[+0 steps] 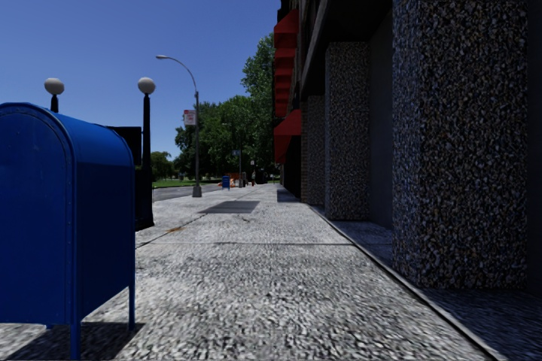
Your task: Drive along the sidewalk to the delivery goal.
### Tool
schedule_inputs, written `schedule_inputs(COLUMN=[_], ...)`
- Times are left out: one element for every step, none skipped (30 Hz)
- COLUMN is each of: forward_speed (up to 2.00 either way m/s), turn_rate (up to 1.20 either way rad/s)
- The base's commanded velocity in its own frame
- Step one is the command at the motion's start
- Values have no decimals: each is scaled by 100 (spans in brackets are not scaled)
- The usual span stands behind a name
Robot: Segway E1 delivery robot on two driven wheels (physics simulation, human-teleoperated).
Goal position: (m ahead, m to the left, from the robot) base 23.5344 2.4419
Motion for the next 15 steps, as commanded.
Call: schedule_inputs(forward_speed=[200, 200, 200, 200, 200, 200, 200, 200, 200, 200, 200, 200, 200, 200, 200], turn_rate=[0, 0, 0, 0, 0, 0, 0, 0, 0, 0, 0, 0, 0, 0, 0])
